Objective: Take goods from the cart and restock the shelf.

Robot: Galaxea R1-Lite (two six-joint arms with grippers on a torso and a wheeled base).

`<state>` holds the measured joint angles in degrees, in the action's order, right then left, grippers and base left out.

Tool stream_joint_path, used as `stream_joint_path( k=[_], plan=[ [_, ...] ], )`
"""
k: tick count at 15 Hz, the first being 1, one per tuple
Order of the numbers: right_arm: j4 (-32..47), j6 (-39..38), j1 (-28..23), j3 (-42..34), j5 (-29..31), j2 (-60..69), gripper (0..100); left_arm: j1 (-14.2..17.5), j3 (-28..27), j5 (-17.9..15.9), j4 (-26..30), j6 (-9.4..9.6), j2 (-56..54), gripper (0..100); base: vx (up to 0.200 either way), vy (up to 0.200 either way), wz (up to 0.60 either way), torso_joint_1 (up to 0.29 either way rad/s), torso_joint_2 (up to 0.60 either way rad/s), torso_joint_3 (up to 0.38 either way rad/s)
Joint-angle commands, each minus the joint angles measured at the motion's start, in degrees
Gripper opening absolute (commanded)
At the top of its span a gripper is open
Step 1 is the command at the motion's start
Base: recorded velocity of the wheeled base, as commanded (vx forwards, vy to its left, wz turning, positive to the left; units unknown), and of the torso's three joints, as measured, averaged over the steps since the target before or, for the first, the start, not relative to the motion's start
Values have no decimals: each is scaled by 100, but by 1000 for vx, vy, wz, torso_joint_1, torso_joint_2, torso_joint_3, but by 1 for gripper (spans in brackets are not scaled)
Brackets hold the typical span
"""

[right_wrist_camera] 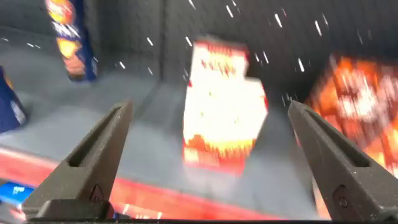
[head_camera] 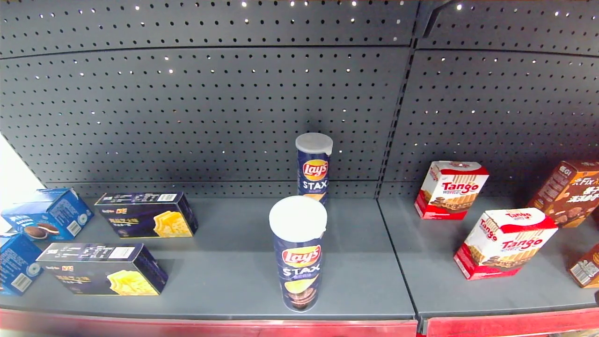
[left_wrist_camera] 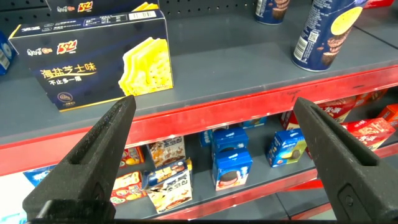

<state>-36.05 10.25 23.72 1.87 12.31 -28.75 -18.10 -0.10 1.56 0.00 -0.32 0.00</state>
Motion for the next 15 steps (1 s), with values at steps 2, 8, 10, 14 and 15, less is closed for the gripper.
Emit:
stream_joint_path(
  k=[2,8,10,14,15],
  plan=[
    [449,-296,-720,-178,-300,950,100,0,1,2,0,-3,0,100,0,0,0,0,0,0],
    [-465,-682,-1608,306,-256,-527,100,0,1,2,0,-3,0,100,0,0,0,0,0,0],
    [-649,-814,-1713,684,-282,-1309,100,0,1,2,0,-3,0,100,0,0,0,0,0,0],
    [-570,-770,-1168,982,-581,-1379,100,0,1,2,0,-3,0,100,0,0,0,0,0,0],
    [-535,-770,-1019,912,-572,-1177,100,0,1,2,0,-3,0,100,0,0,0,0,0,0]
  ],
)
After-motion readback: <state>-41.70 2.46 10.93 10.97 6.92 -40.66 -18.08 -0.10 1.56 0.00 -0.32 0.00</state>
